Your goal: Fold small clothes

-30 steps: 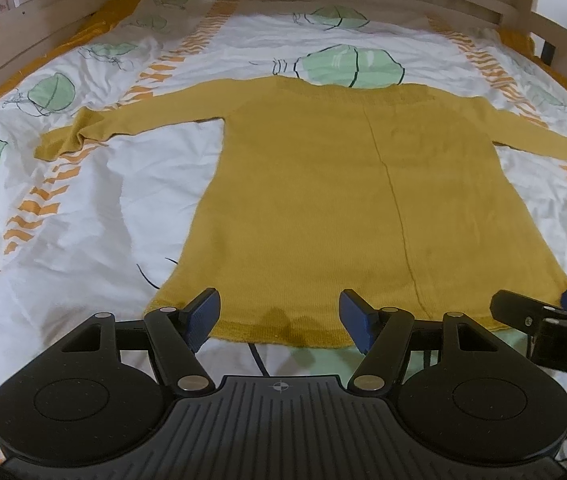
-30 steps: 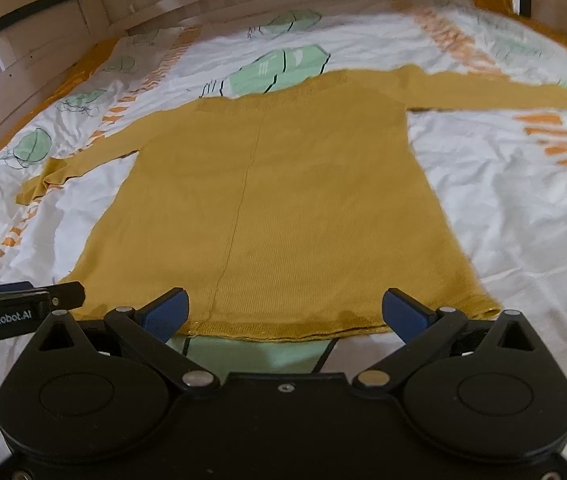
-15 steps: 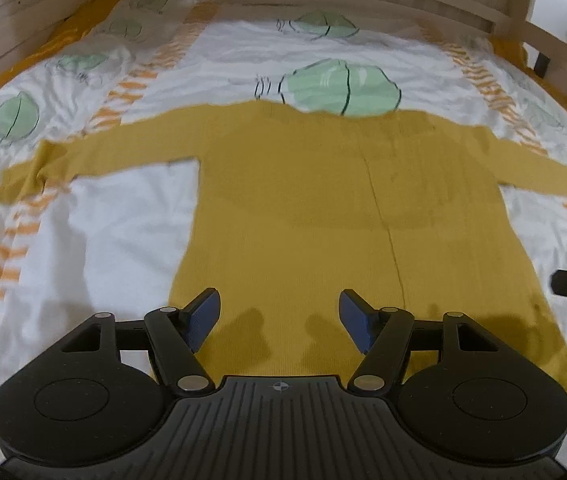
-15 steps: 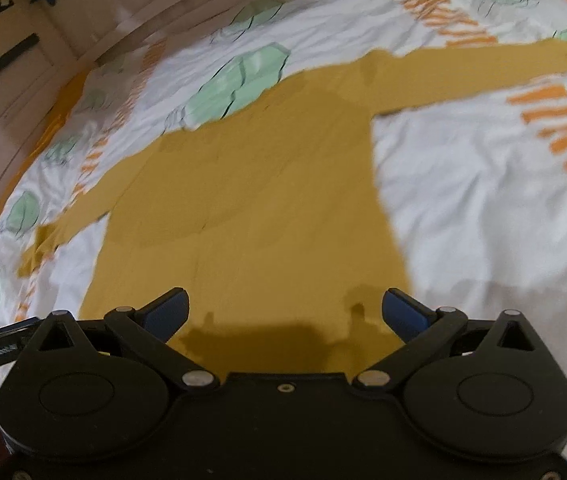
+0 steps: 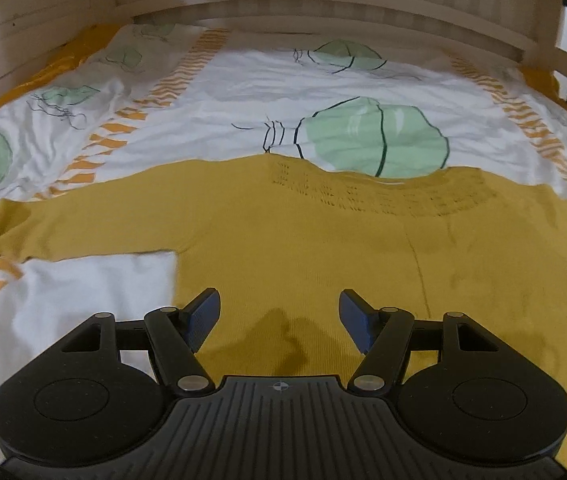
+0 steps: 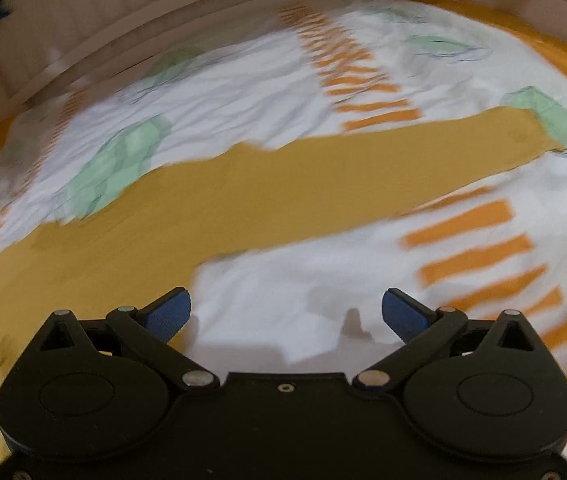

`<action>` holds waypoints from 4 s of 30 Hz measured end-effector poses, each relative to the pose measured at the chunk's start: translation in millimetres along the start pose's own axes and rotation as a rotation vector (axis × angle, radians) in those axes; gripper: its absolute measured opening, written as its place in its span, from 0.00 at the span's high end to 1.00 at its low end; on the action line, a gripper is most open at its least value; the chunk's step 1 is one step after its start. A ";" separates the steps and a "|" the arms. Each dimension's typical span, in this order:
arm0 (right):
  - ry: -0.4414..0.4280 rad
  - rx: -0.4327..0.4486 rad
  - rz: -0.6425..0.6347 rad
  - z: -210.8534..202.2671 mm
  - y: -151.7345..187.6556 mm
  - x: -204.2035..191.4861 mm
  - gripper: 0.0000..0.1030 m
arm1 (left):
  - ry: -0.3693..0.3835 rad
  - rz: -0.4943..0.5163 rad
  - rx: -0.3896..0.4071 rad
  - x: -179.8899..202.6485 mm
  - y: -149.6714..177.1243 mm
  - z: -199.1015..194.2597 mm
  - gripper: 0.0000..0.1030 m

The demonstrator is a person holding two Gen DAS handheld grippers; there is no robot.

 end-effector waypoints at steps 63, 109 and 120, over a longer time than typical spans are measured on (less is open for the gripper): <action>-0.478 0.194 -0.136 18.3 -128.1 -265.4 0.86 | 0.104 -0.105 -0.042 -46.8 13.6 36.2 0.24; -0.087 0.080 -0.444 35.8 65.4 -229.7 0.00 | 0.086 0.164 -0.052 33.6 5.8 74.0 0.24; -0.093 0.083 -0.439 37.5 68.0 -229.0 0.00 | 0.048 0.011 -0.080 -16.9 -18.0 85.1 0.24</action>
Point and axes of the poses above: each gripper's, at about its wrist camera, not at the fingertips, and z roughly the way its jaws point, x to its right, y to its underside, the point moved 9 cm from there along z, roughly the way its jaws point, and after that the axes turned 14 degrees about -z, right-handed, at the moved point
